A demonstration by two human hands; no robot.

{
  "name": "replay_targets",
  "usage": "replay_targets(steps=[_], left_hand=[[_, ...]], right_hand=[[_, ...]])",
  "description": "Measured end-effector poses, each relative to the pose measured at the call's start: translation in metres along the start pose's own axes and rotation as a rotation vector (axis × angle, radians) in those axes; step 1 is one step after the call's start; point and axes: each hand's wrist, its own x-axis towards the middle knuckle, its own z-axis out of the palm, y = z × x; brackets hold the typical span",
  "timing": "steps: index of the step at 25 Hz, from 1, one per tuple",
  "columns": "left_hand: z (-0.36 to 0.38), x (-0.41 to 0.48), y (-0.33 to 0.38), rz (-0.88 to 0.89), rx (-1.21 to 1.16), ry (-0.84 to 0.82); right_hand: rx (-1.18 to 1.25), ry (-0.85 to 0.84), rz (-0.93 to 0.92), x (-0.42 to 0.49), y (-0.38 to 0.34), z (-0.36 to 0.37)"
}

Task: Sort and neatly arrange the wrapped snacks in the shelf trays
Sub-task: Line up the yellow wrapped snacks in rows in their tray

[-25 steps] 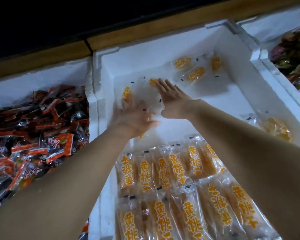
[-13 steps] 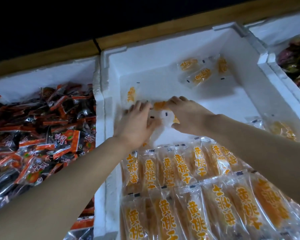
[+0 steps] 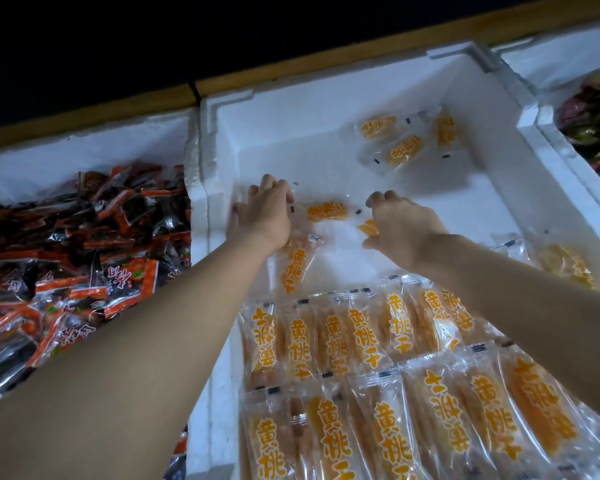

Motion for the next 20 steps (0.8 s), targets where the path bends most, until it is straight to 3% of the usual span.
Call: replay_targets(steps=[4, 7, 10, 15, 20], left_hand=[[-0.003, -0.023, 0.002, 0.041, -0.009, 0.028], [-0.005, -0.032, 0.000, -0.016, -0.047, -0.152], [0.001, -0.044, 0.002, 0.100, 0.115, -0.379], [0.007, -0.042, 0.009, 0.049, 0.028, -0.241], [0.011, -0.047, 0.012, 0.049, -0.096, -0.236]], right_hand=[[0.224, 0.224, -0.135, 0.009, -0.004, -0.013], [0.140, 0.071, -0.259, 0.022, -0.023, -0.007], [0.052, 0.023, -0.222, 0.026, -0.027, 0.010], [0.128, 0.069, -0.061, 0.021, -0.007, 0.003], [0.200, 0.156, -0.040, -0.004, 0.003, -0.017]])
